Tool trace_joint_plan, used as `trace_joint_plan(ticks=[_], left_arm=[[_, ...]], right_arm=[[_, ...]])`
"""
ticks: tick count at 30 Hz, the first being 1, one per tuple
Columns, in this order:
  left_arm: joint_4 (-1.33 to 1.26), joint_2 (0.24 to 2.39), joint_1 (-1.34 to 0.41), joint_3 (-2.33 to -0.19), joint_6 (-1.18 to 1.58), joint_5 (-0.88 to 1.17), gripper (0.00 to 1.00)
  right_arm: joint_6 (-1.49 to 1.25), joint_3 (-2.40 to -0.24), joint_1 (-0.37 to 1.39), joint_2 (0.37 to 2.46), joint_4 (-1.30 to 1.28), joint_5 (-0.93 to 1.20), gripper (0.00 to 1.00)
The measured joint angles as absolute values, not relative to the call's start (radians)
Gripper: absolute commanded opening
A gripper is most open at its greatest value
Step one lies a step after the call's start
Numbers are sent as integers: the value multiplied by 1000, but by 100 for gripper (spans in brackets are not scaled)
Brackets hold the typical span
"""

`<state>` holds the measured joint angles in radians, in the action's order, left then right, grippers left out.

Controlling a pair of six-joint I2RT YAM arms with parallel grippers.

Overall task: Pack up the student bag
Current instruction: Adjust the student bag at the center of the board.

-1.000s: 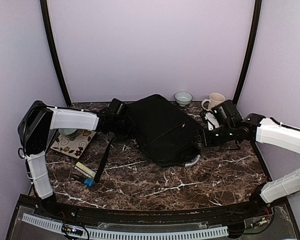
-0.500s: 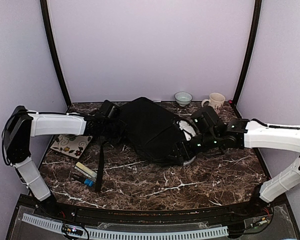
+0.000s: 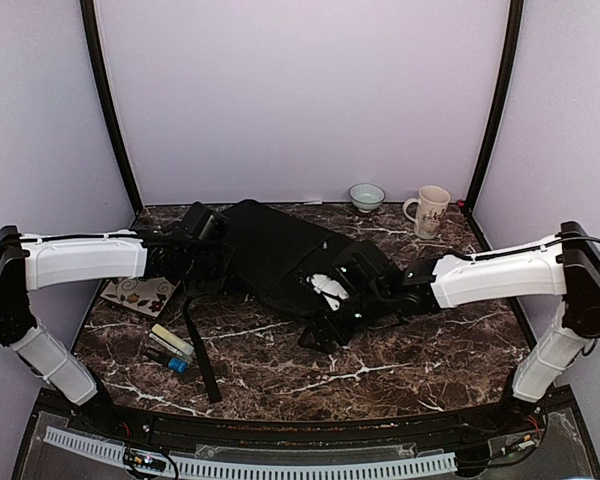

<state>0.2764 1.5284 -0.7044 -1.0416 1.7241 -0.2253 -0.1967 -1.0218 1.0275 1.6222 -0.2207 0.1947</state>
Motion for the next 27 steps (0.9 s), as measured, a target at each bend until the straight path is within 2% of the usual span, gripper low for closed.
trace_joint_plan(ticks=[9,15,17,20,23,27], left_arm=[[309,1517,-745,-1061,1736,-260,0],[307,1525,-758,-1090,1713,-279,0],[305,1534,-758,-1090,1681,-265,3],[308,1557,-759,-1091,1589,-228,16],[331,1575,-759,-1096,1449,-186,38],[374,1589,-774,-1143,1185,-137,53]], right_arm=[[-199,-1068,817,1708,-205,203,83],[-193,-1098,753,1712,-208,198,83],[-192,-1083,751,1703,-207,189,83],[-204,-1009,751,1648,-192,175,83],[-226,-927,741,1566,-197,145,84],[-263,-847,729,1467,-197,110,84]])
